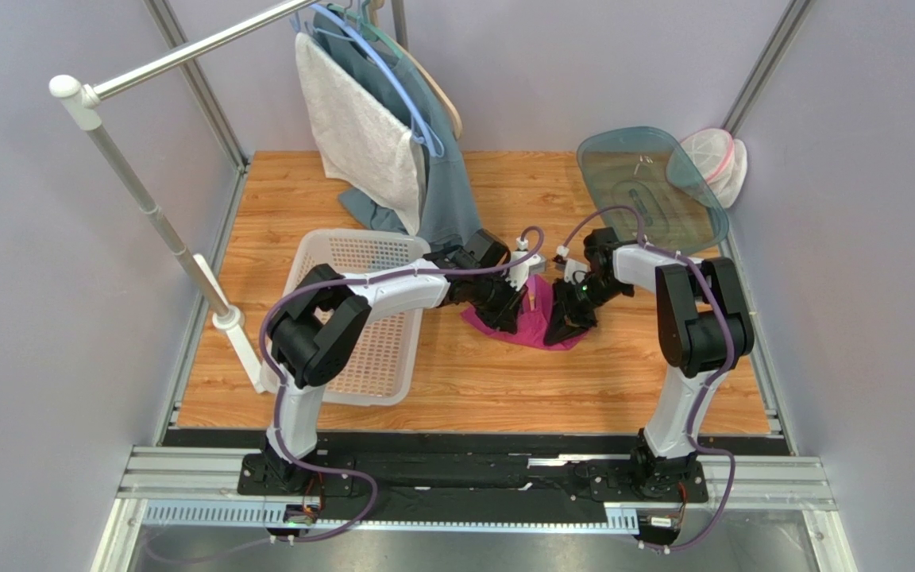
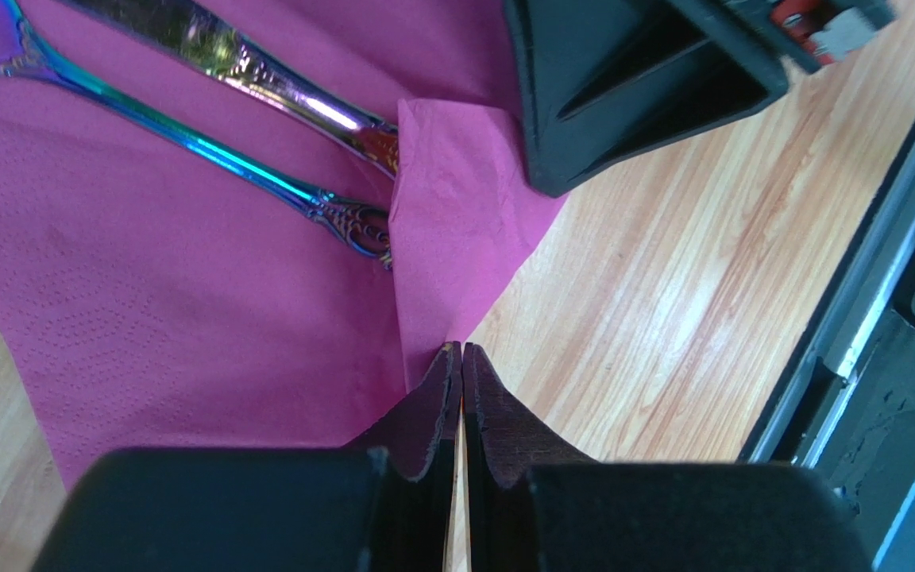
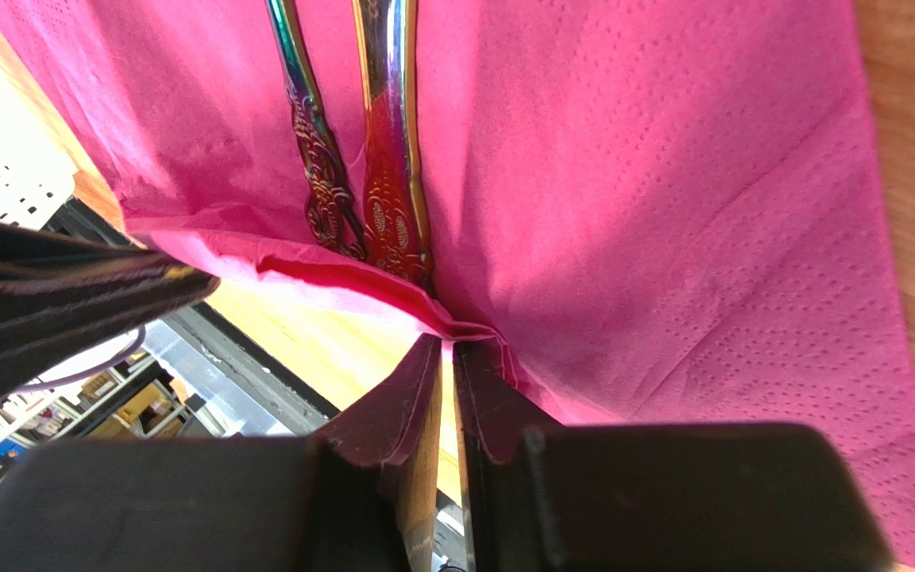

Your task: Place the utensils on the paper napkin and roll it up

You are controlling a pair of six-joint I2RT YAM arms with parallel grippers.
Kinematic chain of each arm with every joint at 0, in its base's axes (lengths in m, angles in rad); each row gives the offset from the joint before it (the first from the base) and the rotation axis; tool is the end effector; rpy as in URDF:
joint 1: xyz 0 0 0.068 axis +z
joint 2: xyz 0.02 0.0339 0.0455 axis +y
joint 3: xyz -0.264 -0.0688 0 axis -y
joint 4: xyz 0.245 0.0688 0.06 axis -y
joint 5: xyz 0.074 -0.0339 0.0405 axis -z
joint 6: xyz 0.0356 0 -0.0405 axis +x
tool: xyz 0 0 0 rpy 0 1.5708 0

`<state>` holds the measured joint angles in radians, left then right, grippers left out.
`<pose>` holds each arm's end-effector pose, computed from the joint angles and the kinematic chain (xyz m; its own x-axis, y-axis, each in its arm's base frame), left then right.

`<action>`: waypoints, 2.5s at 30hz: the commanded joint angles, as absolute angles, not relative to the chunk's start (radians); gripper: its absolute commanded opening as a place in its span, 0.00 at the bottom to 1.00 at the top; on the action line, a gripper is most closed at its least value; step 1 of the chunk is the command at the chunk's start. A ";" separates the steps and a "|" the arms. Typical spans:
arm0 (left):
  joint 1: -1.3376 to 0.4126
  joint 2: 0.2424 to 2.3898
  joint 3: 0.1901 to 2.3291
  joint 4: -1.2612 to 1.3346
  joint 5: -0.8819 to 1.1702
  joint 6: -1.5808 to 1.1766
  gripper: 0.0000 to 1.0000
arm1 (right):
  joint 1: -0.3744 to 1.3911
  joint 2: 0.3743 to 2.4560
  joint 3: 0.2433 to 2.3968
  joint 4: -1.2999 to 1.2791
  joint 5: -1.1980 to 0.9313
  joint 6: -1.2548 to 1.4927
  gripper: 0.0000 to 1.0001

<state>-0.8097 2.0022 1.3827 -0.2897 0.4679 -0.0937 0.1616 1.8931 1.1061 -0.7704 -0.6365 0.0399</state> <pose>0.2847 -0.3222 0.1765 -0.6202 0.5300 -0.5784 0.7828 0.4666 -0.4118 0.3129 0.0724 0.1301 -0.9916 -0.1291 0.0103 -0.0978 0.7982 0.5944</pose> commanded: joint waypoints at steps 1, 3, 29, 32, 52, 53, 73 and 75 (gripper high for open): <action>-0.802 2.019 1.411 -0.344 0.453 -0.110 0.06 | 0.166 1.904 1.143 -0.762 -0.620 0.031 0.15; -0.799 2.017 1.391 -0.345 0.453 -0.109 0.06 | 0.167 1.905 1.157 -0.765 -0.620 0.031 0.15; -0.792 2.075 1.362 -0.394 0.425 -0.160 0.02 | 0.215 1.802 1.094 -0.798 -0.687 0.021 0.18; -0.792 2.074 1.364 -0.396 0.423 -0.156 0.02 | 0.225 1.825 1.092 -0.775 -0.675 0.025 0.18; -0.787 2.062 1.331 -0.390 0.428 -0.141 0.02 | 0.120 1.905 1.057 -0.804 -0.725 0.003 0.15; -0.787 2.060 1.331 -0.390 0.429 -0.140 0.02 | 0.112 1.905 1.051 -0.807 -0.727 0.005 0.15; -0.785 2.051 1.336 -0.384 0.449 -0.153 0.02 | 0.121 1.802 1.101 -0.789 -0.810 0.021 0.15; -0.785 2.051 1.339 -0.385 0.454 -0.153 0.02 | 0.146 1.816 1.109 -0.760 -0.804 0.046 0.15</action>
